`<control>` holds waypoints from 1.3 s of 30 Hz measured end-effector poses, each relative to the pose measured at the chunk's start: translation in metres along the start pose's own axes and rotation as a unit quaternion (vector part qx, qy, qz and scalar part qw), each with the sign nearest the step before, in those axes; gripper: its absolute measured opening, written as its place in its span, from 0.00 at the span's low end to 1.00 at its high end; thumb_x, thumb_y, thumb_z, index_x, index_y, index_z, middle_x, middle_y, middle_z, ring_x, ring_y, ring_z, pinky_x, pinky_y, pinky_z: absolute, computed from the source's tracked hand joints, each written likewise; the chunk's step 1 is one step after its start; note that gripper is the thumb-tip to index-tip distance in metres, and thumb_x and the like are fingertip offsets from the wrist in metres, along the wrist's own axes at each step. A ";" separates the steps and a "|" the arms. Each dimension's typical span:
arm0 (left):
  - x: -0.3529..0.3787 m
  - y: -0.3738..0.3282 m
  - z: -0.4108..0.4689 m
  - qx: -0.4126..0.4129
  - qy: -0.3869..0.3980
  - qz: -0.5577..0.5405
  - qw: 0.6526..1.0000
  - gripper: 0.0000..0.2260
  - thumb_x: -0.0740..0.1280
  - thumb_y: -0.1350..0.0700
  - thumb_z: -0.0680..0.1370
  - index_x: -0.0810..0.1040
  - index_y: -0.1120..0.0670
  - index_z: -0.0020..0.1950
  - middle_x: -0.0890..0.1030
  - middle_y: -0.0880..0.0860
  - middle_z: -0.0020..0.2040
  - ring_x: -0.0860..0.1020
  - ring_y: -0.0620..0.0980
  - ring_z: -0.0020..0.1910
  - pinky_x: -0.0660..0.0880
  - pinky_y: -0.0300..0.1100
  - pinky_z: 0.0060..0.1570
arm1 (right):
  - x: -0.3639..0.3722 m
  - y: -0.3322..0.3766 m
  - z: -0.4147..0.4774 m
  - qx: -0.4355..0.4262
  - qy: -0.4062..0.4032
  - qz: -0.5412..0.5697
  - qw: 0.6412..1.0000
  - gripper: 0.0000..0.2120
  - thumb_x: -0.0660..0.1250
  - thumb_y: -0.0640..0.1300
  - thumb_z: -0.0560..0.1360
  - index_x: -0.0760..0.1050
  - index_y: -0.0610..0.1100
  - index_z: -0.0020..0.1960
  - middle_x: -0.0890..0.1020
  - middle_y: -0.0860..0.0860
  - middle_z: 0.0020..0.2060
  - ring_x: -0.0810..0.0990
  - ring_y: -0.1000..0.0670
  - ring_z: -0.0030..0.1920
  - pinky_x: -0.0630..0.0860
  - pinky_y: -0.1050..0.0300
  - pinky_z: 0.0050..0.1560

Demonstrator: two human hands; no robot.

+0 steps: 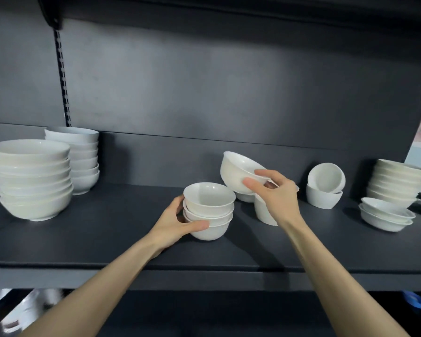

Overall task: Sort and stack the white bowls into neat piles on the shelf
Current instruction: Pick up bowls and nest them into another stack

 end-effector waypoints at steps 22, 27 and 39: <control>0.044 0.006 0.028 0.006 0.003 -0.030 1.000 0.20 0.74 0.64 0.71 0.74 0.48 0.58 0.82 0.42 0.52 0.81 0.35 0.50 0.76 0.30 0.45 | 0.027 -0.041 0.023 0.012 0.134 -0.020 0.991 0.27 0.80 0.44 0.62 0.78 0.46 0.59 0.81 0.47 0.55 0.78 0.51 0.53 0.75 0.59 0.53; 0.044 0.007 0.028 0.015 0.005 -0.021 1.000 0.20 0.74 0.62 0.71 0.74 0.44 0.56 0.82 0.40 0.51 0.80 0.34 0.50 0.75 0.28 0.45 | 0.030 -0.042 0.019 0.020 0.158 -0.023 0.987 0.28 0.79 0.45 0.65 0.76 0.46 0.63 0.80 0.54 0.50 0.77 0.57 0.49 0.72 0.66 0.49; 0.043 0.007 0.028 0.024 0.015 -0.019 0.999 0.28 0.78 0.47 0.61 0.75 0.45 0.60 0.83 0.40 0.54 0.79 0.40 0.57 0.76 0.37 0.56 | 0.032 -0.047 0.013 0.038 0.161 0.000 0.986 0.22 0.78 0.47 0.67 0.77 0.52 0.58 0.79 0.51 0.57 0.78 0.50 0.57 0.75 0.57 0.57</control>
Point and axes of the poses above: each hand's wrist, its own z-axis towards the middle knuckle, its own x-axis out of the palm, y = z × x, the point moved 8 cm from there along z, towards the middle knuckle
